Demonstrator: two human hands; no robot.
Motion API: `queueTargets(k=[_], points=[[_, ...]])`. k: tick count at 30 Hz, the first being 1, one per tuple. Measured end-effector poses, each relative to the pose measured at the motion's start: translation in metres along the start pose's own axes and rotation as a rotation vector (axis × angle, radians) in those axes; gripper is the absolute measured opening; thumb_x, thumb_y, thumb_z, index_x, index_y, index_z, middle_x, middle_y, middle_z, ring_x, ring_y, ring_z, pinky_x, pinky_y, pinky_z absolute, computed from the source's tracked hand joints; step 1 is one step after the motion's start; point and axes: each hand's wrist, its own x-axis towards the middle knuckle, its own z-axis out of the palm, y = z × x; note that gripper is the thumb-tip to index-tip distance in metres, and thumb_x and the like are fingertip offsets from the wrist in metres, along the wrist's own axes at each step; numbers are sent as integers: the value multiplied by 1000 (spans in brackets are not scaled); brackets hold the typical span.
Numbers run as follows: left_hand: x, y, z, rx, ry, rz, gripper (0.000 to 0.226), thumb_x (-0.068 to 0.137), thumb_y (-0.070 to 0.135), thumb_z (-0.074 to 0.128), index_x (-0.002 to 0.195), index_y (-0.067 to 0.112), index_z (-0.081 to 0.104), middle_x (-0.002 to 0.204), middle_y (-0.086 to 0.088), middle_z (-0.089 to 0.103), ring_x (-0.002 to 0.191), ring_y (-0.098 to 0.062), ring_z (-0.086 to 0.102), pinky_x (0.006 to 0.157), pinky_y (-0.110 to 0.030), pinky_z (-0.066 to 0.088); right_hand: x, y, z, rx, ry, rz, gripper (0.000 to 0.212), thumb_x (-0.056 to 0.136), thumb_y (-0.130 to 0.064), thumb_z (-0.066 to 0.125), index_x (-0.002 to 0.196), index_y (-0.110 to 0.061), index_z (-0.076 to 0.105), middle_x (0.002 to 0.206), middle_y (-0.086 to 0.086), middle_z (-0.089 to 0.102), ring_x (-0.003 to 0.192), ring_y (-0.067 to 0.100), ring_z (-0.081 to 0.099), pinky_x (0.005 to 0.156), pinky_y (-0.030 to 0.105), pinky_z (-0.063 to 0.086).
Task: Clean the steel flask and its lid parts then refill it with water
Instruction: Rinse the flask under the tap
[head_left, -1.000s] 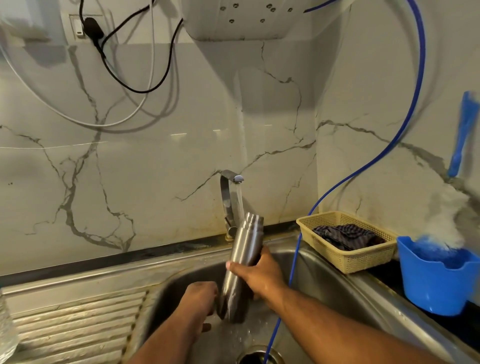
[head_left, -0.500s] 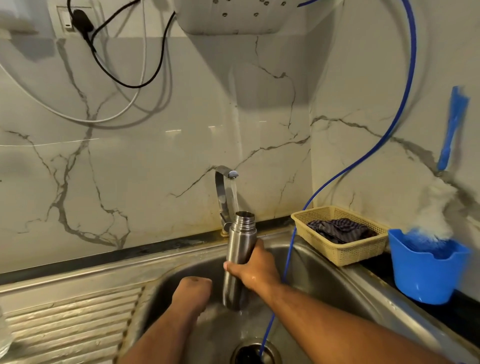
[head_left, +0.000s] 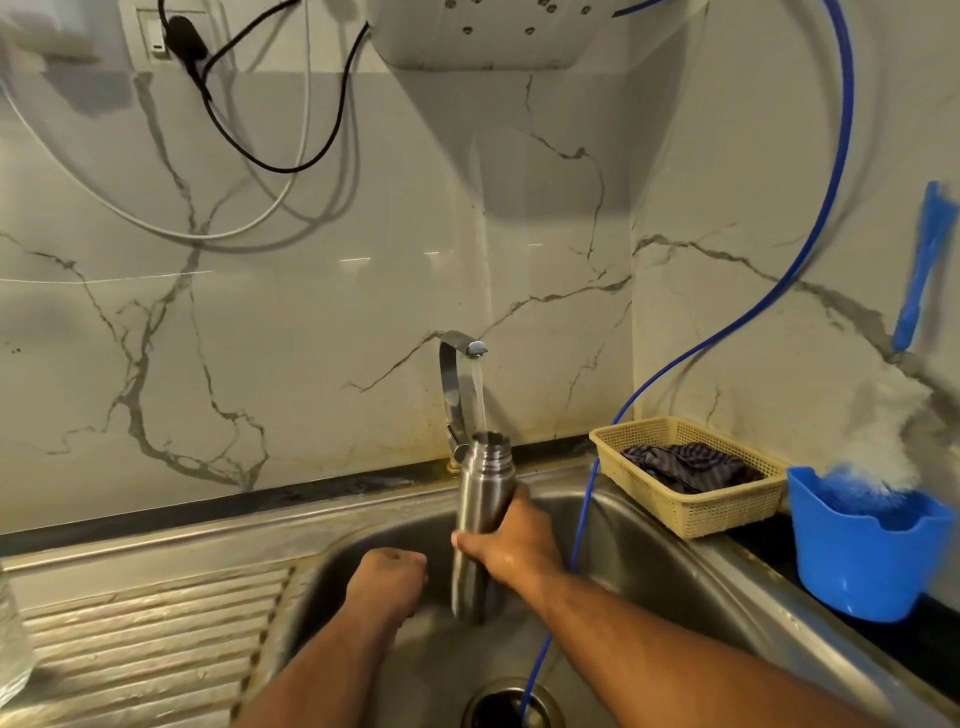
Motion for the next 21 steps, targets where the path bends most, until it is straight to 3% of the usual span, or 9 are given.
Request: queueTargets(k=[5,9,13,16,21], points=[[-1,-2,-1,5,-6,1,23,99,17,58,80,17,71,94,-12,73,83,-29,65,63,-32,45,-7,7,4,-126,-131,98,72,69,-27,93,128,-21,52,126,4,65,114,25,66,91,40,60],[3,-2,-3,19,-7,17,25,99,17,58,76,17,69,96,-13,73,81,-27,64,62,-31,45,2,0,-1,-14,-4,-13,69,76,-25,89,131,-22,47,127,1,64,117,24,64,95,37,56],[0,-4,-4,30,-32,21,24,98,14,59,77,15,71,97,-16,75,75,-26,61,61,-29,42,-9,6,0,-115,-132,113,70,71,-26,92,128,-18,52,123,5,65,109,28,69,79,44,64],[-1,-2,-5,29,-45,29,25,99,15,57,78,16,70,102,-18,75,77,-27,61,59,-27,40,-1,2,-3,-38,-15,1,69,74,-27,90,131,-20,51,125,2,66,114,23,66,93,37,58],[-2,-1,-3,28,-45,25,21,100,14,57,85,14,70,98,-15,73,72,-23,58,55,-25,36,-6,3,1,-81,-95,59,69,72,-27,92,128,-22,53,123,3,66,109,25,68,83,40,63]])
